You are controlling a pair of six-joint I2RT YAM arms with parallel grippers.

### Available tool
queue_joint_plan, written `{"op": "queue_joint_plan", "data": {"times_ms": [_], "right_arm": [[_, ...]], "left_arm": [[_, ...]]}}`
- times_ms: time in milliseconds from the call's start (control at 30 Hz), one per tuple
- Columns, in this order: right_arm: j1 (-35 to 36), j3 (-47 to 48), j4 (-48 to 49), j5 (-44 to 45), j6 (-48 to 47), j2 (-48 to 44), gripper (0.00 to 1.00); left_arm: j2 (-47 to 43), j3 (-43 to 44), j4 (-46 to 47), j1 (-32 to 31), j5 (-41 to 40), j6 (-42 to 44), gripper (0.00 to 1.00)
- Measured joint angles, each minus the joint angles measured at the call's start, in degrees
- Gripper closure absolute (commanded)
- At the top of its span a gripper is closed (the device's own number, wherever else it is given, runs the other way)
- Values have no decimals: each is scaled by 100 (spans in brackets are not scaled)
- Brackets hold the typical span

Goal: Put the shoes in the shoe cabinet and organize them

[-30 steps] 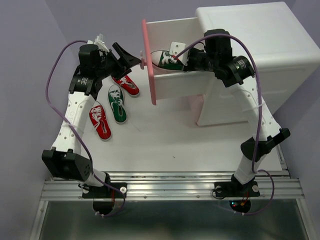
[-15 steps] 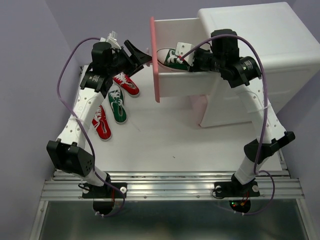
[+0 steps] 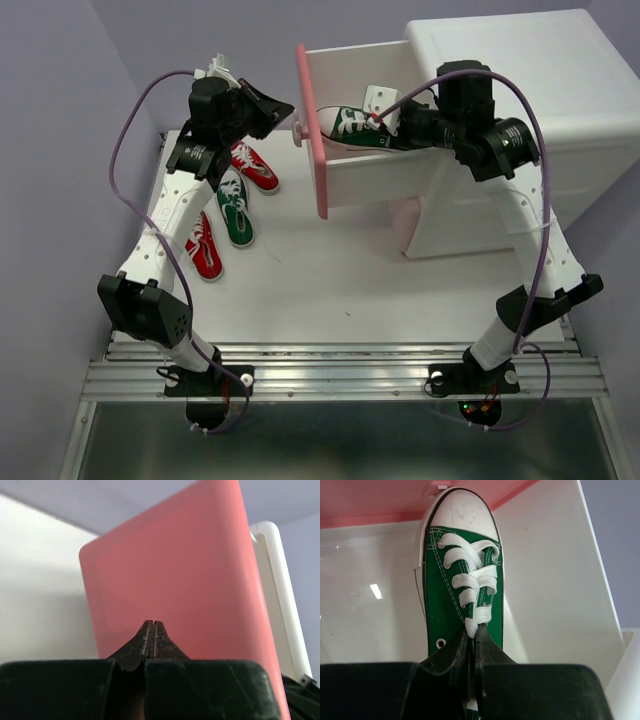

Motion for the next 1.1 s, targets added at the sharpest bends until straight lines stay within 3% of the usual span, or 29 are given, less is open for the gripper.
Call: {"op": "queue_joint_plan", "data": {"times_ms": [567, 833, 1100], "right_arm": [[109, -365, 109, -234, -127, -341, 99], [111, -1003, 1200, -4, -382, -376, 98], [118, -1019, 1786, 149, -758, -236, 96]], "left_arm": [[11, -13, -63, -109, -354, -15, 98], [11, 11, -437, -98, -350, 83, 97], [13, 42, -649, -103, -267, 273, 97]]}}
